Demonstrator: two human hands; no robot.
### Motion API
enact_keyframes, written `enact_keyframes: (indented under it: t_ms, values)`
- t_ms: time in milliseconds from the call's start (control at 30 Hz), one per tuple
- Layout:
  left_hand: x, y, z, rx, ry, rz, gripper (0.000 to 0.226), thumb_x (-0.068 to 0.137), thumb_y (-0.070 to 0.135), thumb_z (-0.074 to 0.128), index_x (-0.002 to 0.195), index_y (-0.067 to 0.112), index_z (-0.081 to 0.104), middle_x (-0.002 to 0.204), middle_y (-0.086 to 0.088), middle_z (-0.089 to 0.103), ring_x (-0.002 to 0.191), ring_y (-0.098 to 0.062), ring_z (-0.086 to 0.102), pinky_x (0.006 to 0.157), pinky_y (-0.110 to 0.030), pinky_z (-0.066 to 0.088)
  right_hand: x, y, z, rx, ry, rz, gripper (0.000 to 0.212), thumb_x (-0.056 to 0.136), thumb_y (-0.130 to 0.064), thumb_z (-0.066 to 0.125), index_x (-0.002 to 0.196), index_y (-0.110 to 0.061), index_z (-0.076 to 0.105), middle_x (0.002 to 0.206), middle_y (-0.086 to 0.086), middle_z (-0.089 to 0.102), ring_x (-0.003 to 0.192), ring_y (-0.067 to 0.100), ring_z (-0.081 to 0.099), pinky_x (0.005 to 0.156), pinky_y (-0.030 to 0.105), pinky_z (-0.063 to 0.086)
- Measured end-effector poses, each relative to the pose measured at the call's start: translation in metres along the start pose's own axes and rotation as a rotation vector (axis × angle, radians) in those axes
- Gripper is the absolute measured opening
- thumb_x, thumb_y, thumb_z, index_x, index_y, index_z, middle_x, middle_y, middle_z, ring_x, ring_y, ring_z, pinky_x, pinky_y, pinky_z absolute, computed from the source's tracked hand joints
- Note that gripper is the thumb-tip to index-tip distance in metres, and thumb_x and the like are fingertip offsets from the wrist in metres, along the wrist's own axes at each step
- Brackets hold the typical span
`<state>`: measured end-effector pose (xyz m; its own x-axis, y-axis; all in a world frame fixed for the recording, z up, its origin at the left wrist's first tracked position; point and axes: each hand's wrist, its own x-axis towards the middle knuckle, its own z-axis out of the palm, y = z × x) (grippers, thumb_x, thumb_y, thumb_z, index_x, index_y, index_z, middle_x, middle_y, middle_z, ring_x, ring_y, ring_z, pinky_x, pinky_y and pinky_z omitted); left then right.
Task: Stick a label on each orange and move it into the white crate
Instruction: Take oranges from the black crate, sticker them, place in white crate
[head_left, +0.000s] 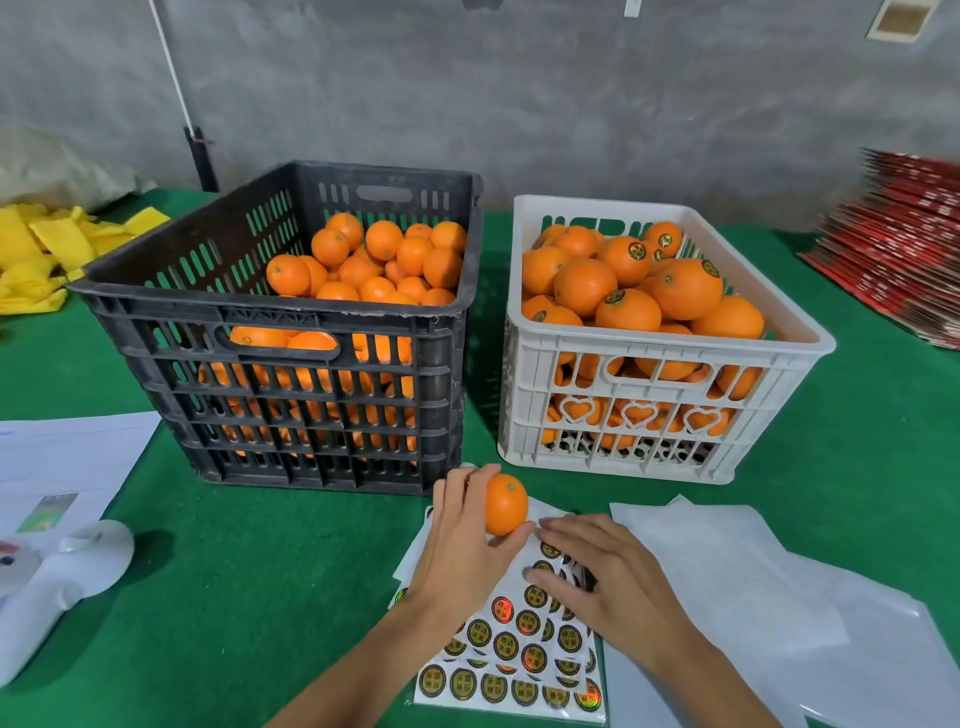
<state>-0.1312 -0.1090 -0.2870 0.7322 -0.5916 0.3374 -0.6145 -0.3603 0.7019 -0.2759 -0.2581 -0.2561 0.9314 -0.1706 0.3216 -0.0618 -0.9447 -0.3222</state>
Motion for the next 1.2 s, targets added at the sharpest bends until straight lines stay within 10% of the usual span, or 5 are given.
enact_keyframes:
  t_ms: [400, 667, 800, 967, 1200]
  values:
    - [0.001, 0.001, -0.004, -0.035, -0.007, -0.032, 0.071, 0.091, 0.047, 0.077, 0.150, 0.028, 0.042, 0.137, 0.010, 0.037, 0.129, -0.008, 0.034, 0.104, -0.022, 0.040, 0.003, 0.004, 0.007, 0.063, 0.089, -0.090, 0.028, 0.092, -0.042, 0.071, 0.111, -0.024, 0.081, 0.123, -0.018, 0.070, 0.109, 0.006, 0.059, 0.091, 0.028, 0.051]
    - [0.002, 0.002, -0.005, -0.033, -0.012, -0.048, 0.073, 0.089, 0.048, 0.079, 0.150, 0.028, 0.044, 0.139, 0.009, 0.039, 0.130, -0.010, 0.035, 0.104, -0.027, 0.045, 0.011, 0.011, 0.016, 0.643, 0.020, 0.307, 0.011, 0.090, -0.035, 0.076, 0.095, -0.043, 0.082, 0.112, -0.023, 0.072, 0.117, 0.007, 0.056, 0.095, 0.030, 0.047]
    - [0.002, 0.001, -0.007, -0.044, -0.036, -0.051, 0.074, 0.088, 0.049, 0.080, 0.149, 0.030, 0.043, 0.138, 0.012, 0.037, 0.128, -0.006, 0.034, 0.101, -0.020, 0.042, 0.020, 0.007, 0.016, 0.961, 0.082, 0.570, 0.009, 0.093, -0.022, 0.075, 0.091, -0.025, 0.084, 0.099, -0.001, 0.079, 0.104, 0.029, 0.070, 0.090, 0.046, 0.058]
    - [0.004, 0.007, -0.012, -0.121, -0.036, -0.089, 0.075, 0.086, 0.044, 0.084, 0.149, 0.032, 0.045, 0.137, 0.014, 0.038, 0.128, -0.002, 0.035, 0.092, 0.003, 0.034, 0.047, -0.010, 0.001, 0.955, 0.331, 0.625, 0.006, 0.090, -0.024, 0.078, 0.088, -0.026, 0.083, 0.091, -0.007, 0.079, 0.091, 0.011, 0.073, 0.084, 0.026, 0.054]
    - [0.022, 0.045, -0.040, -0.212, 0.029, 0.002, 0.069, 0.087, 0.039, 0.084, 0.145, 0.040, 0.044, 0.132, 0.028, 0.036, 0.129, 0.008, 0.037, 0.098, -0.009, 0.044, 0.063, -0.058, -0.028, 1.084, 0.422, 0.486, 0.008, 0.085, -0.033, 0.079, 0.091, -0.035, 0.083, 0.099, -0.007, 0.078, 0.098, 0.012, 0.072, 0.082, 0.022, 0.057]
